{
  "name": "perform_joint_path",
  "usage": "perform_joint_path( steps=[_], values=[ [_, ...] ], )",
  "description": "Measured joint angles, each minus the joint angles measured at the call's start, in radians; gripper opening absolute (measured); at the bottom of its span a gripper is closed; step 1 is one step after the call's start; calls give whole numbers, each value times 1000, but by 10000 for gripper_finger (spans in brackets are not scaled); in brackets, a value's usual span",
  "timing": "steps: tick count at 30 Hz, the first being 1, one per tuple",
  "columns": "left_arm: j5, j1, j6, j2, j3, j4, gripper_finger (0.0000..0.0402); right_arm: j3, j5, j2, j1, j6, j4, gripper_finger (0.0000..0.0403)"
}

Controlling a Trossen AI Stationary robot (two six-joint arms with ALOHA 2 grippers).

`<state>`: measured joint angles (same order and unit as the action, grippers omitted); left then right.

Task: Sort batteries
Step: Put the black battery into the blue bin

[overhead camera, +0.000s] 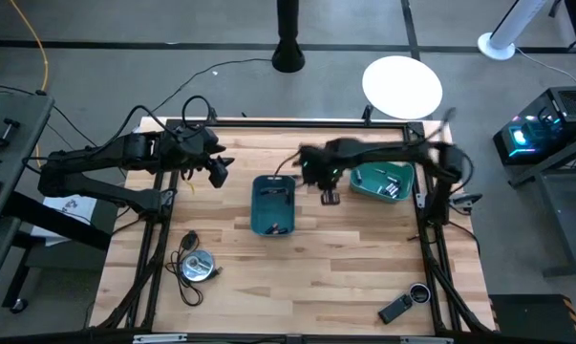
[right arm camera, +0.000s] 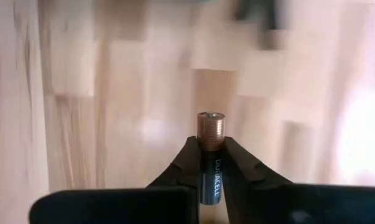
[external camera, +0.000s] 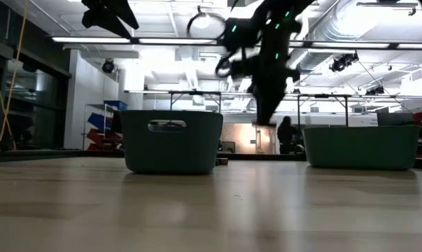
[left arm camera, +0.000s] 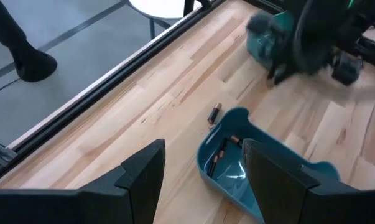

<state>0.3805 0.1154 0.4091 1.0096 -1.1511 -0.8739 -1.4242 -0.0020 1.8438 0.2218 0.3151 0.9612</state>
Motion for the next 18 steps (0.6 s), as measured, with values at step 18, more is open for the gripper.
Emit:
perform_joint_path(
  steps=[18],
  values=[
    [2, 0, -19, 0, 0, 15, 209, 0, -114, -167, 31, -456, -306, 28]
  ],
)
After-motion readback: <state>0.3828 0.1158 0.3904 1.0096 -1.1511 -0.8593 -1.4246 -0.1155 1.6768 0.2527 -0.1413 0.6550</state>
